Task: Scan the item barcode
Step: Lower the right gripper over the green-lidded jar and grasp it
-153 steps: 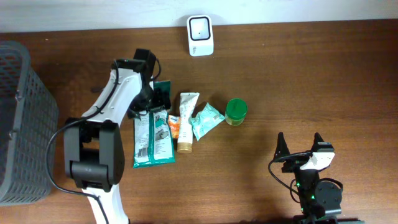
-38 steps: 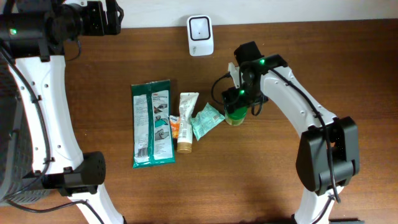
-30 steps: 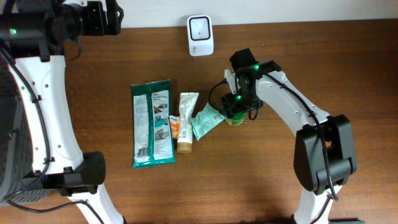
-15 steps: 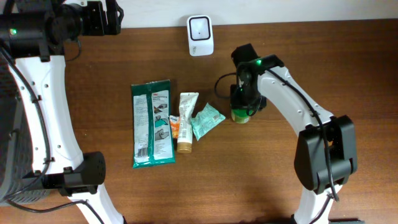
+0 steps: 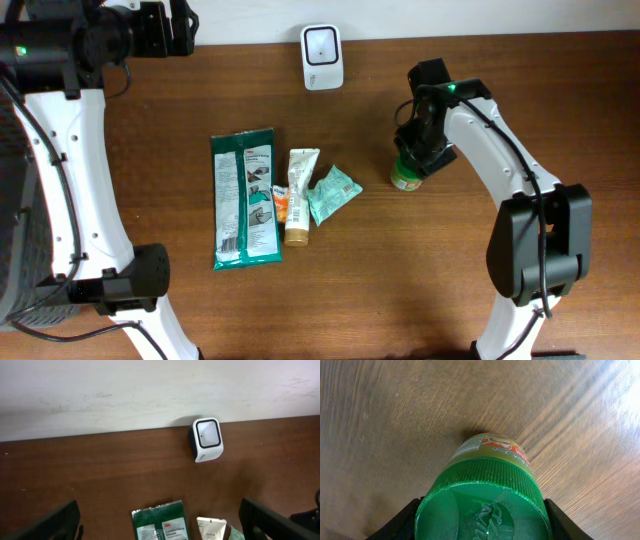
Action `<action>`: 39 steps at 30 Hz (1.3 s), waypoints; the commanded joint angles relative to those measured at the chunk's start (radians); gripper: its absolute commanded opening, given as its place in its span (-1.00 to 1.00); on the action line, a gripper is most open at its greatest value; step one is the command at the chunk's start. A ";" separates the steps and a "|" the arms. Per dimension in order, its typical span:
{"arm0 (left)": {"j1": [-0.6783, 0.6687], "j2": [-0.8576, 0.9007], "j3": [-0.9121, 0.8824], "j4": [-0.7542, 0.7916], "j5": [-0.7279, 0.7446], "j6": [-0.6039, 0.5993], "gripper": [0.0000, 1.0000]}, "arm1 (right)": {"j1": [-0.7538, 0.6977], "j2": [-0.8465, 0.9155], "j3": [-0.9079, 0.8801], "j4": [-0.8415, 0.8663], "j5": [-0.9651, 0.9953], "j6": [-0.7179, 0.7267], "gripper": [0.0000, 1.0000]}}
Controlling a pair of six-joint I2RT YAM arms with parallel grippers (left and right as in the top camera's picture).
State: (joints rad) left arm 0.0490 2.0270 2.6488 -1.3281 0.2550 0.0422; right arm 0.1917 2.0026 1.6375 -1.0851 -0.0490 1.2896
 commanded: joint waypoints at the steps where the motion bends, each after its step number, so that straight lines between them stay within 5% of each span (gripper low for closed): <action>1: 0.000 -0.024 0.017 0.001 0.011 0.016 0.98 | 0.025 0.002 0.021 0.003 0.033 0.292 -0.11; 5: 0.000 -0.024 0.017 0.001 0.011 0.016 0.99 | 0.050 0.002 0.021 -0.001 0.096 0.293 0.65; 10: 0.000 -0.024 0.017 0.001 0.011 0.016 0.98 | 0.065 0.001 0.022 -0.007 0.137 0.117 0.79; 12: 0.000 -0.024 0.017 0.001 0.011 0.016 0.98 | 0.057 0.001 0.039 -0.005 0.169 -0.090 0.79; 18: 0.000 -0.024 0.017 0.001 0.011 0.016 0.98 | 0.041 0.001 0.197 -0.038 0.121 -1.004 1.00; 21: 0.000 -0.024 0.017 0.001 0.011 0.016 0.99 | 0.045 0.001 0.235 -0.089 0.016 -1.320 0.97; 39: 0.000 -0.024 0.017 0.001 0.011 0.016 0.98 | 0.043 0.003 0.008 -0.072 -0.033 -1.615 0.97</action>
State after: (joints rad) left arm 0.0490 2.0270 2.6488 -1.3281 0.2550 0.0422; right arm 0.2356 2.0022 1.6741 -1.1702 -0.0704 -0.2695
